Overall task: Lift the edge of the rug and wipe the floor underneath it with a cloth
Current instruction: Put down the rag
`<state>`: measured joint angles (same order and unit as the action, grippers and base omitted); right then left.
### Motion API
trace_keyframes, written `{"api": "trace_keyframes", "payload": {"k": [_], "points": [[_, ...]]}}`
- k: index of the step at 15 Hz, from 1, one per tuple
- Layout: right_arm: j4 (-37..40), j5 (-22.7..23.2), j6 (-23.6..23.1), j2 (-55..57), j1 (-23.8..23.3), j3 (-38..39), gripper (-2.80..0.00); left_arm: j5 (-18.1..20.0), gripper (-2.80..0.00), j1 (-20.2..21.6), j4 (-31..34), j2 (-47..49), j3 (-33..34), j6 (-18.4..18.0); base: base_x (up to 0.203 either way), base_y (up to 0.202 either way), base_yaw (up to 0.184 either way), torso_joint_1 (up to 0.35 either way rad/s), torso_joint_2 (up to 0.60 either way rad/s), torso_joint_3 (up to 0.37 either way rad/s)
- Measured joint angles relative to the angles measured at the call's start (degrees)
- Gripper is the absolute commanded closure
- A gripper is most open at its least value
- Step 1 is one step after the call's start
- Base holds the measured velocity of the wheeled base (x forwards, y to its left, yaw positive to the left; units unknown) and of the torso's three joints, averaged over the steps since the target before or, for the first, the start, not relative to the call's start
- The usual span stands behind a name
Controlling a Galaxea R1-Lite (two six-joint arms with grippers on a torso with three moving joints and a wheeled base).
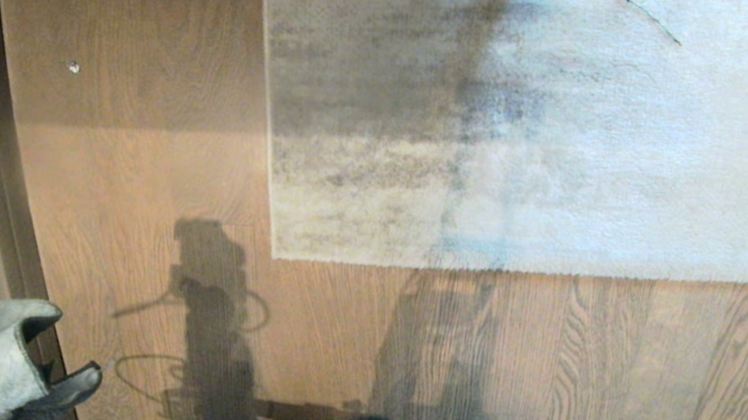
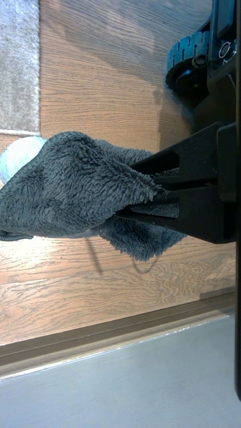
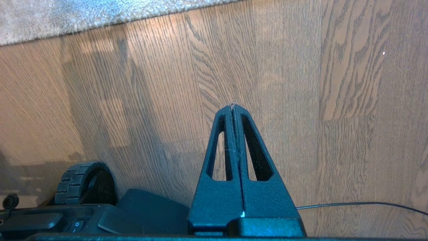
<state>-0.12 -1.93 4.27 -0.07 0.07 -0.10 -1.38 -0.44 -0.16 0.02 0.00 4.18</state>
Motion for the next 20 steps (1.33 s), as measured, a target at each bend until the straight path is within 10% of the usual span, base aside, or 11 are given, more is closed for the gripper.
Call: {"api": "trace_keyframes", "payload": {"k": [20], "points": [[-0.02, -0.01, 0.00, 0.02, 0.00, 0.00, 0.00, 0.01, 0.00, 0.00, -0.02, 0.00, 0.00, 0.00, 0.000, 0.000, 0.000, 0.000, 0.00, 0.000]]}}
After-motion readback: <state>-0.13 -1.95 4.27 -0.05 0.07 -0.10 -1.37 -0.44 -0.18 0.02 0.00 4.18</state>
